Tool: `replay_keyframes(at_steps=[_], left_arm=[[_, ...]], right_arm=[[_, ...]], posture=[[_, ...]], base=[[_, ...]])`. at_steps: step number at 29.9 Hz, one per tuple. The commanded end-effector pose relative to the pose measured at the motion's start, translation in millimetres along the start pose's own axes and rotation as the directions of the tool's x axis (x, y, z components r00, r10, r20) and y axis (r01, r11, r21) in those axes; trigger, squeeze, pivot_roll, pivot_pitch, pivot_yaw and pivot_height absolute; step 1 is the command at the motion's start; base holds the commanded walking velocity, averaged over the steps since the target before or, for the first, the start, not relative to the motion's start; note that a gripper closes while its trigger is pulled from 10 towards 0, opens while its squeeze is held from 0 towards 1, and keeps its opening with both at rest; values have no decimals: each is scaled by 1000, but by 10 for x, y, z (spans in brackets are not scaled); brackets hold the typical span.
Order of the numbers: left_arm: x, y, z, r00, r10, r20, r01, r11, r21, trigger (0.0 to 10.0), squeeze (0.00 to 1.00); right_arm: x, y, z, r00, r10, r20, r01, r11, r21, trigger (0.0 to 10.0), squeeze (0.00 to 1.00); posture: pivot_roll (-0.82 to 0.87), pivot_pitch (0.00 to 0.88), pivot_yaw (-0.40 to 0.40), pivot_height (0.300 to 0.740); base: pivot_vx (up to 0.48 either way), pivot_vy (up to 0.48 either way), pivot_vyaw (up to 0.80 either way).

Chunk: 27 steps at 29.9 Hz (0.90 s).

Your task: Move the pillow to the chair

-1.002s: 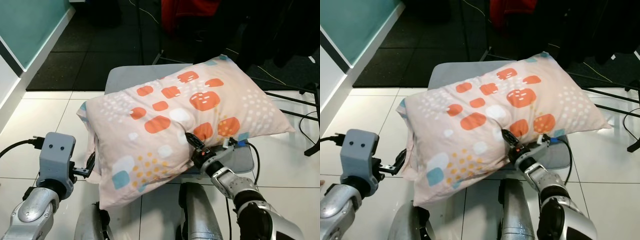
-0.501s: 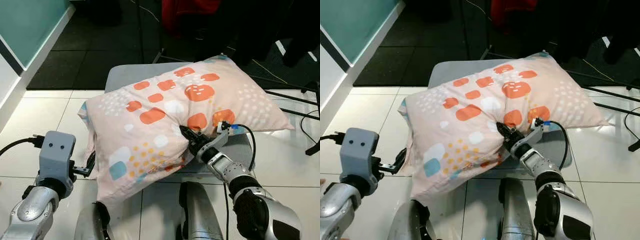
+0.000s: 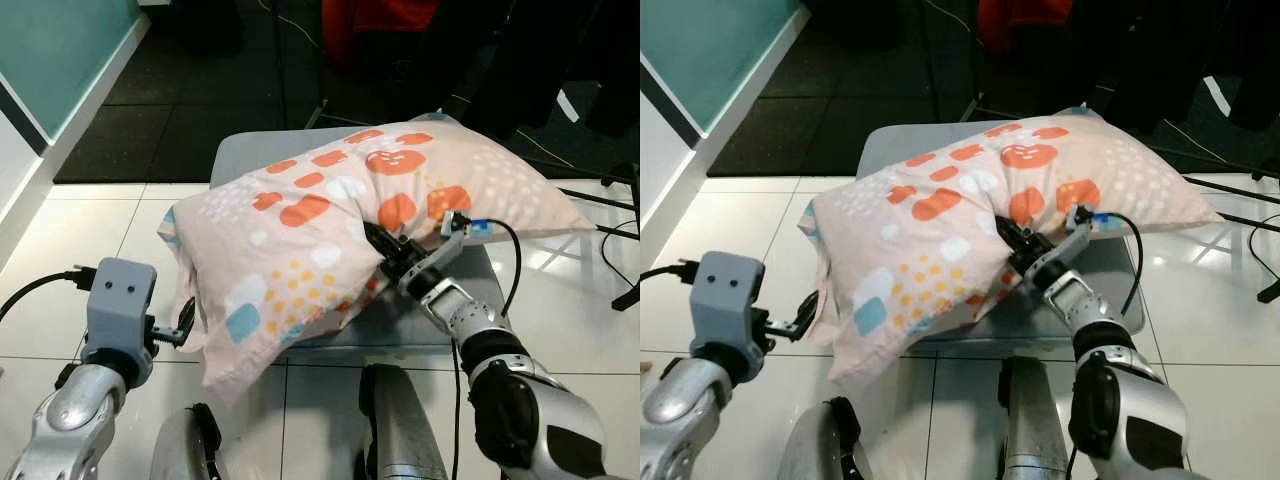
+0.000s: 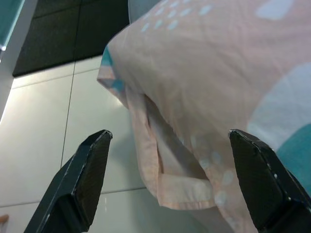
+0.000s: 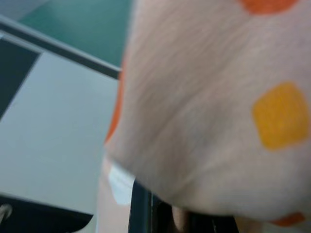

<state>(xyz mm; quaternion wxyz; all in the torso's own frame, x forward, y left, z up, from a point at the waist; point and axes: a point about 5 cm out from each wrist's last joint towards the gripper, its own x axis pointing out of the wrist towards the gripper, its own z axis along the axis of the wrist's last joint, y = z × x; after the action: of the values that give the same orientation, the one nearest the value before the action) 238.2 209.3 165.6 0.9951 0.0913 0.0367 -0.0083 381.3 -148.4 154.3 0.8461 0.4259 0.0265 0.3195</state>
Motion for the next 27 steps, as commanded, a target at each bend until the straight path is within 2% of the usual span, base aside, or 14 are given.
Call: replay_keyframes(at_steps=[1, 5, 7, 9, 10, 14, 22, 27], left_arm=[[43, -24, -60, 1000, -8, -17, 8, 1000, -9, 10000, 0], [183, -45, 0, 1000, -14, 18, 15, 1000, -23, 10000, 0], [232, -43, -6, 1000, -2, 22, 3, 999, -41, 10000, 0], [247, -44, -11, 1000, 3, 22, -2, 999, -50, 10000, 0], [278, -64, -25, 1000, 14, 24, -12, 998, -66, 10000, 0], [319, -98, -34, 999, 30, 31, -27, 995, -92, 10000, 0], [380, -121, -7, 997, 47, 56, -41, 993, -112, 10000, 0], [465, -121, 14, 994, 82, 78, -71, 989, -127, 10000, 0]], right_arm=[[141, 202, 66, 994, 113, -13, -113, 991, -70, 0, 0], [200, 396, 158, 984, 180, -1, -178, 972, -151, 0, 0], [211, 438, 180, 984, 180, -5, -178, 969, -174, 0, 0], [216, 449, 186, 984, 176, -11, -175, 968, -181, 0, 0], [216, 482, 210, 981, 194, -14, -194, 964, -182, 0, 0], [211, 485, 234, 980, 197, -18, -196, 963, -183, 0, 0], [205, 530, 273, 979, 203, -34, -206, 957, -203, 0, 0], [124, 597, 312, 978, 201, -54, -208, 951, -230, 0, 0]], posture=[[-133, 167, 79, 431], [-146, 139, 72, 431], [-148, 123, 64, 431], [-148, 123, 64, 431], [-148, 89, 49, 435], [-149, 59, 32, 449], [-154, 16, 9, 463], [-153, 0, -6, 477]], base=[[0, 0, 0], [0, 0, 0], [0, 0, 0], [0, 0, 0], [0, 0, 0], [0, 0, 0], [0, 0, 0], [0, 0, 0]])
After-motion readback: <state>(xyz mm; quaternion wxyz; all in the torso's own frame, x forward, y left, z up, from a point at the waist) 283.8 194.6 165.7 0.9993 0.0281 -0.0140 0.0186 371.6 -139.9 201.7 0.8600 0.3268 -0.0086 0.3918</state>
